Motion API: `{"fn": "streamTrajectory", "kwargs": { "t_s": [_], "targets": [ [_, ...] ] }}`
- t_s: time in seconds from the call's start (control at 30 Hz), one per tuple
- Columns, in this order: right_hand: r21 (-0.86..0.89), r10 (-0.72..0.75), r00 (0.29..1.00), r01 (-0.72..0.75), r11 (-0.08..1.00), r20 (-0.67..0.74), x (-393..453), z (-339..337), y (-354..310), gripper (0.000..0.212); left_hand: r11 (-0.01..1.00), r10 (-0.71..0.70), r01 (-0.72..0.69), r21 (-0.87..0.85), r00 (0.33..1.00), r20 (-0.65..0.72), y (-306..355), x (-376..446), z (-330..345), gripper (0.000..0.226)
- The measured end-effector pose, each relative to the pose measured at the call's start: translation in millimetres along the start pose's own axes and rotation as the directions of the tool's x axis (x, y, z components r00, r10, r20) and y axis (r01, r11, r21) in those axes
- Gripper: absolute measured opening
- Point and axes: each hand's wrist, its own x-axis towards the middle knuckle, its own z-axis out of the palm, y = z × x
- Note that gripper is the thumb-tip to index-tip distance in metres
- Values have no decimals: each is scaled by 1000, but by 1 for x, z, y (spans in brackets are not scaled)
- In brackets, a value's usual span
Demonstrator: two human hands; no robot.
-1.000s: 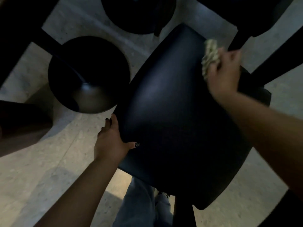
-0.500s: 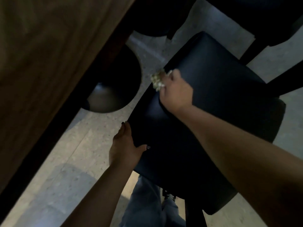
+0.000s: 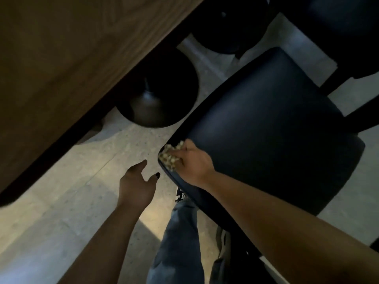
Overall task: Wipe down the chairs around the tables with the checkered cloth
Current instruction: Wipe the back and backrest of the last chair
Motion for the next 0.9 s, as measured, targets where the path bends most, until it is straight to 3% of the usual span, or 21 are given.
{"fn": "streamTrajectory", "kwargs": {
  "t_s": [0.1, 0.17, 0.3, 0.4, 0.5, 0.7, 0.8, 0.9],
  "targets": [
    [426, 123, 939, -260, 867, 322, -26, -19, -20, 30, 995, 11, -18, -94, 997, -78, 3, -39, -9, 49],
    [528, 129, 928, -309, 791, 350, -53, -45, -32, 21, 985, 23, -44, -164, 992, -124, 8, -67, -15, 43],
    [668, 50, 952, -249, 701, 303, -134, -113, -62, 20, 927, -1, -75, -366, 979, -203, 36, -136, -35, 38],
    [745, -41, 961, -185, 641, 274, -204, -158, -75, 27, 792, 5, -107, -601, 986, -168, 68, -197, -54, 27],
    [810, -112, 974, -99, 578, 198, -268, -196, -84, 31, 663, 98, -179, -727, 983, -154, 101, -263, -74, 15],
    [880, -196, 980, 63, 470, 34, -367, -264, -110, 40, 515, 286, -187, -837, 958, -38, 138, -384, -97, 22],
    [864, -187, 981, 142, 483, -57, -403, -288, -122, 35, 450, 330, -292, -844, 933, -146, 152, -423, -110, 14],
    [935, -125, 988, 127, 332, -90, -429, -301, -130, 33, 452, 375, -464, -762, 874, -309, 160, -452, -130, 11]
  ]
}}
